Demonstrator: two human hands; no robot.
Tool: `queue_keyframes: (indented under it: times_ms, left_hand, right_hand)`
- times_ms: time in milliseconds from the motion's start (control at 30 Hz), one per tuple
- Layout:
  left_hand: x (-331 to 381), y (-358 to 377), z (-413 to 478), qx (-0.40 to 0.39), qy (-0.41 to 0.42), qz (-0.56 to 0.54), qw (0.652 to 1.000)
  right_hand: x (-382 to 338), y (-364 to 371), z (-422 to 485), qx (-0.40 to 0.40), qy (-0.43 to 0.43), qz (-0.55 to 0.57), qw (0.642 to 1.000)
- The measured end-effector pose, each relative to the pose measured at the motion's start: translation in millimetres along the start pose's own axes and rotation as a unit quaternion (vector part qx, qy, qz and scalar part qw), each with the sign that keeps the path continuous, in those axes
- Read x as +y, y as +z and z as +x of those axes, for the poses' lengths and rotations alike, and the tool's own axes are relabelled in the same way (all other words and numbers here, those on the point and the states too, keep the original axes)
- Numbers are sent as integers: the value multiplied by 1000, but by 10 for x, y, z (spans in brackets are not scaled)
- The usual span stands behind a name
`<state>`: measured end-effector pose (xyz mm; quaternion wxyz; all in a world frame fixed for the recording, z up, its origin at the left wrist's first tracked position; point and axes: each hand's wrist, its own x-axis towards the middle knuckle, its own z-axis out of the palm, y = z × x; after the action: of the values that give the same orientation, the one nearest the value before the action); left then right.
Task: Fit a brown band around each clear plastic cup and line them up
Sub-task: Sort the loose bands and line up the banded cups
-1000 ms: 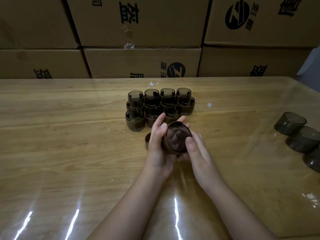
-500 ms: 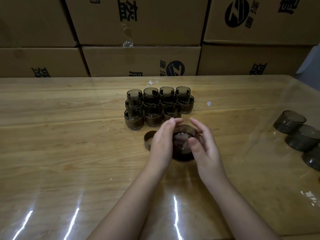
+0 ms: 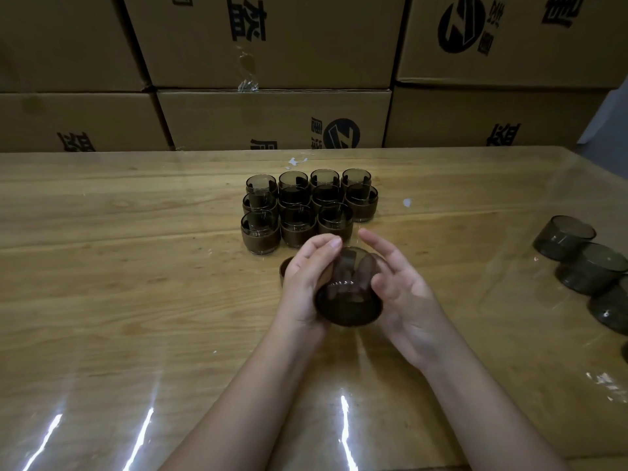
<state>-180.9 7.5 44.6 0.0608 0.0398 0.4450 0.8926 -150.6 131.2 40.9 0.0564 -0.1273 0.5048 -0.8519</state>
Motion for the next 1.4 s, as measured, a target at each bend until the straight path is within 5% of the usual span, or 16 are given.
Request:
queue_keyframes:
  times_ms: [200, 433, 633, 833, 1000, 1100, 1233, 1333, 1400]
  left_hand:
    - [-13, -5, -5, 7, 3, 12, 1000]
    - [-83, 32, -15, -17, 37, 80, 996]
    - [-108, 76, -62, -21, 47, 91, 995]
    - [-111, 86, -57, 6, 60, 92, 994]
    - [-45, -23, 62, 121, 213, 226, 943]
    - [-23, -64, 78, 125, 254, 288, 915]
    - [9, -30, 65, 72, 242, 278, 927]
    - [-21, -4, 36, 20, 209, 268, 940]
    - [-45, -12, 30, -20, 151, 264, 952]
  right_hand:
    - [22, 65, -20, 18, -30, 13, 999]
    - [59, 168, -64, 179, -86, -19, 980]
    - [68, 187, -68, 229, -98, -19, 968]
    - [110, 104, -19, 197, -94, -27, 975]
    - [212, 4, 12, 163, -76, -299, 937]
    - [304, 44, -11, 88, -36, -362, 927]
    - [322, 95, 1, 122, -44, -225, 966]
    - [235, 70, 42, 112, 20, 59, 992]
    - [197, 44, 53, 93, 53, 226, 968]
